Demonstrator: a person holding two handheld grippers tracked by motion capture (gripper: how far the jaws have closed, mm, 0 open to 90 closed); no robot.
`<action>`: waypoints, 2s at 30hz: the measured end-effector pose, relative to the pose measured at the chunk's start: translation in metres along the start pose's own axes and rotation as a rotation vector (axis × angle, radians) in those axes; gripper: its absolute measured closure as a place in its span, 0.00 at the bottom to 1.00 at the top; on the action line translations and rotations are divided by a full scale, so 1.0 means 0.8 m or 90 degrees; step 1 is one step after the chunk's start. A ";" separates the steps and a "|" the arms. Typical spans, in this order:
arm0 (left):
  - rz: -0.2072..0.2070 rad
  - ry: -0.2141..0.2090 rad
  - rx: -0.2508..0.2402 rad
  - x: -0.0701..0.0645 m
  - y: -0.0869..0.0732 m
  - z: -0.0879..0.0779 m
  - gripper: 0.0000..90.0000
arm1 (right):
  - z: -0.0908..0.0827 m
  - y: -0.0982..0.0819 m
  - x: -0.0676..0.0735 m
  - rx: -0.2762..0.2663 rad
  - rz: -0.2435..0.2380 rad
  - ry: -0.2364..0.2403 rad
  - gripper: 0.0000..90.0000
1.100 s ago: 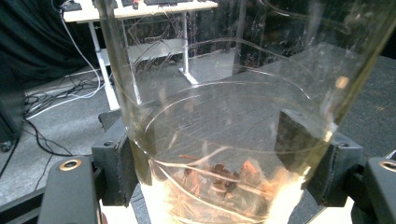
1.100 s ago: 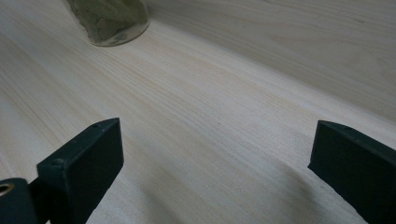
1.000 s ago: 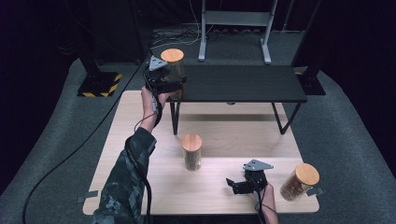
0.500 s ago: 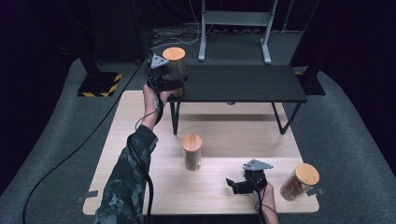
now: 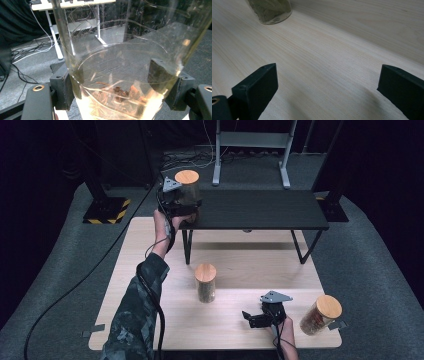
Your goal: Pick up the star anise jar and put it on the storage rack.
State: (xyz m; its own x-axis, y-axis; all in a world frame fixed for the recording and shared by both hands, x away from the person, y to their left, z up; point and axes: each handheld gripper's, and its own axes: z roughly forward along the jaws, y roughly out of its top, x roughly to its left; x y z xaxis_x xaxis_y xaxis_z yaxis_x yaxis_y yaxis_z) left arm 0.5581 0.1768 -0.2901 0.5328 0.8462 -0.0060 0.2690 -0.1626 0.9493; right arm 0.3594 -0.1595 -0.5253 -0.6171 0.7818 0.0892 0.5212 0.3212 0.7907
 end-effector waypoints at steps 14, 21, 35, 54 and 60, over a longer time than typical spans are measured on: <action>0.000 0.011 0.009 -0.003 0.002 -0.001 0.27 | 0.000 0.000 0.000 0.000 0.000 0.000 0.02; 0.001 0.013 0.009 -0.003 0.002 0.000 0.27 | 0.000 0.000 0.000 0.002 0.000 0.001 0.02; 0.007 0.008 0.109 -0.004 0.011 0.002 0.00 | 0.001 0.000 0.000 0.003 -0.001 0.003 0.02; 0.054 -0.005 0.197 0.000 -0.017 -0.039 0.00 | 0.001 0.000 0.000 0.005 0.000 0.004 0.02; 0.066 -0.009 0.212 0.000 -0.037 -0.050 0.00 | 0.001 0.000 0.000 0.006 0.000 0.003 0.02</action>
State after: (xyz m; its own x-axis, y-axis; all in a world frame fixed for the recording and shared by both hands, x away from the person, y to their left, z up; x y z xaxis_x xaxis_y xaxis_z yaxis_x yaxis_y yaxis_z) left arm 0.5177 0.2021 -0.3058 0.5817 0.8095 0.0791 0.4579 -0.4063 0.7907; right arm 0.3600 -0.1592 -0.5255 -0.6200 0.7792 0.0918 0.5263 0.3263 0.7852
